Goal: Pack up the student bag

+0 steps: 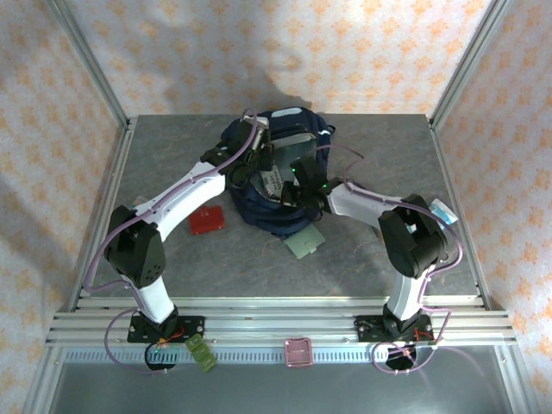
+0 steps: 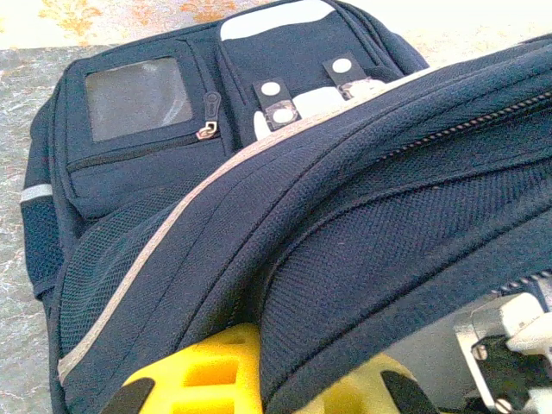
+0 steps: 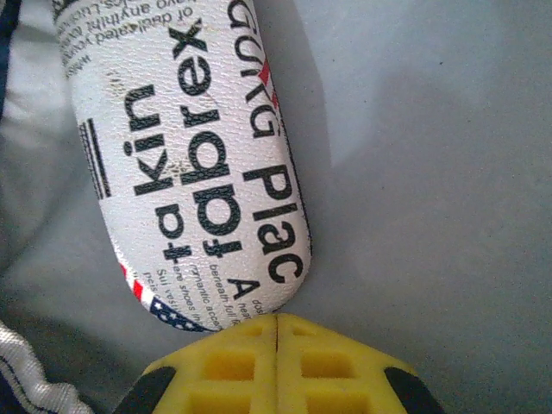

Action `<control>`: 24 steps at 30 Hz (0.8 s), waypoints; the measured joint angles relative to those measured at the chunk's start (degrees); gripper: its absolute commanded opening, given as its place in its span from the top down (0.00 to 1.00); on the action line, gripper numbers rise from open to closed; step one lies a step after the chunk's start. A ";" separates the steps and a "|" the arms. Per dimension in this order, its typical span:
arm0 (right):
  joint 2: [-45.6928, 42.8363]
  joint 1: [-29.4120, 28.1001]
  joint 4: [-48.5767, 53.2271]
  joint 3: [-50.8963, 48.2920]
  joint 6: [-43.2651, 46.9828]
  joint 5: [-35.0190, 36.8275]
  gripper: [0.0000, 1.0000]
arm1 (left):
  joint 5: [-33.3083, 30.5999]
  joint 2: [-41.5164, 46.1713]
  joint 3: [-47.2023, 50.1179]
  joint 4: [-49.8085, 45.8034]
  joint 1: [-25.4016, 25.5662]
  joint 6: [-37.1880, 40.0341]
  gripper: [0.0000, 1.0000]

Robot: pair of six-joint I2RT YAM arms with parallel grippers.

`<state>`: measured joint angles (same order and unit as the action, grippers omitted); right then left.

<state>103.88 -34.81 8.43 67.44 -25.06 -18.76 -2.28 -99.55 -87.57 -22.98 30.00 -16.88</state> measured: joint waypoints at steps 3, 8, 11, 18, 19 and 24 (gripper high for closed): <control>0.46 0.00 -1.53 -0.09 -0.55 -0.52 0.94 | 0.66 0.09 0.00 0.00 0.00 -0.37 1.00; 4.13 0.42 -7.91 -0.04 -3.19 -2.32 0.94 | 1.88 0.92 1.14 0.48 0.00 -1.57 1.00; 7.43 0.90 -13.49 0.24 -5.81 -4.02 0.94 | 1.95 1.62 2.25 1.36 0.00 -2.25 1.00; 13.22 2.86 -32.54 0.44 -15.13 -6.29 0.92 | 1.88 2.78 4.26 4.28 0.00 -3.34 1.00; 13.53 3.21 -35.82 0.11 -16.48 -6.43 0.92 | 1.90 2.82 4.44 4.39 0.00 -3.69 1.00; 13.84 4.11 -47.63 0.09 -20.26 -8.48 0.92 | 2.54 2.84 5.53 4.33 0.81 -4.72 1.00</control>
<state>117.71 -30.70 -39.20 67.53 -45.32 -27.24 0.25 -96.71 -82.04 -18.65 30.81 -21.61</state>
